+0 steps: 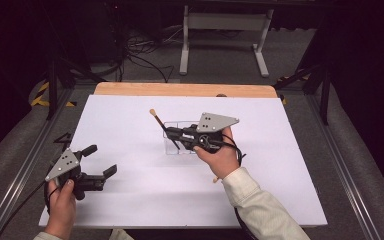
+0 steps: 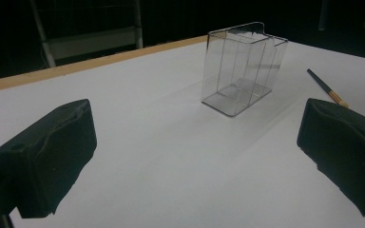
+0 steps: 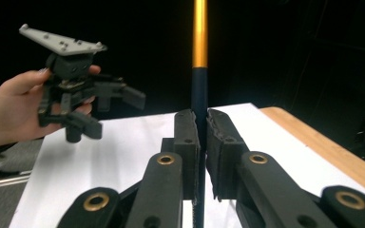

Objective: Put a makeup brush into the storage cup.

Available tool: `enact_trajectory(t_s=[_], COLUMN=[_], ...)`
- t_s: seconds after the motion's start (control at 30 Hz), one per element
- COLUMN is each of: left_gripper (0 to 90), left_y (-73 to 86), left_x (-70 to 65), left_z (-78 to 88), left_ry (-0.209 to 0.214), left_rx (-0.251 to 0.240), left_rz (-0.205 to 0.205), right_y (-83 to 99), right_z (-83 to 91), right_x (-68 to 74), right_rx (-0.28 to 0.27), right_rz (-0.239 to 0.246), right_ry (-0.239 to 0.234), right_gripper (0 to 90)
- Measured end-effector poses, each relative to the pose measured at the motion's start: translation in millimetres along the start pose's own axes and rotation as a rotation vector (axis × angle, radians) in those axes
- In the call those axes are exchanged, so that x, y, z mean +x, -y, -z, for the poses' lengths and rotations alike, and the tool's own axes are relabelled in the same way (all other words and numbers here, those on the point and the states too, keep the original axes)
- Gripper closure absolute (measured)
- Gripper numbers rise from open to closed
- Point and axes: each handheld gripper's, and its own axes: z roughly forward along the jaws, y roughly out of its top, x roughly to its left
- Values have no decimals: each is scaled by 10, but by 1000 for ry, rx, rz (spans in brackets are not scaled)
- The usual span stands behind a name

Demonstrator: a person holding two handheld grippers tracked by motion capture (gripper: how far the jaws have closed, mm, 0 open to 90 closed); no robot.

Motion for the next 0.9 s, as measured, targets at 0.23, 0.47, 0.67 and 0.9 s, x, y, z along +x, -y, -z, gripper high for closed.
enact_trajectory(t_s=[0.23, 0.47, 0.67, 0.9], left_gripper=[3, 3, 3, 3], left_y=[4, 4, 1, 0], left_x=[-5, -3, -3, -4], left_z=[-5, -4, 0, -1], left_ry=[6, 2, 1, 11], left_rx=[6, 3, 6, 9], left_rz=[2, 2, 2, -1], right_y=[-11, -33, -30, -4], right_z=[-6, -12, 1, 11], right_x=[-35, -98, -165, -260], right_rx=[-44, -57, -67, -66], right_rz=[-16, -25, -36, -51], right_ry=[48, 98, 137, 184], right_gripper=[839, 839, 839, 839])
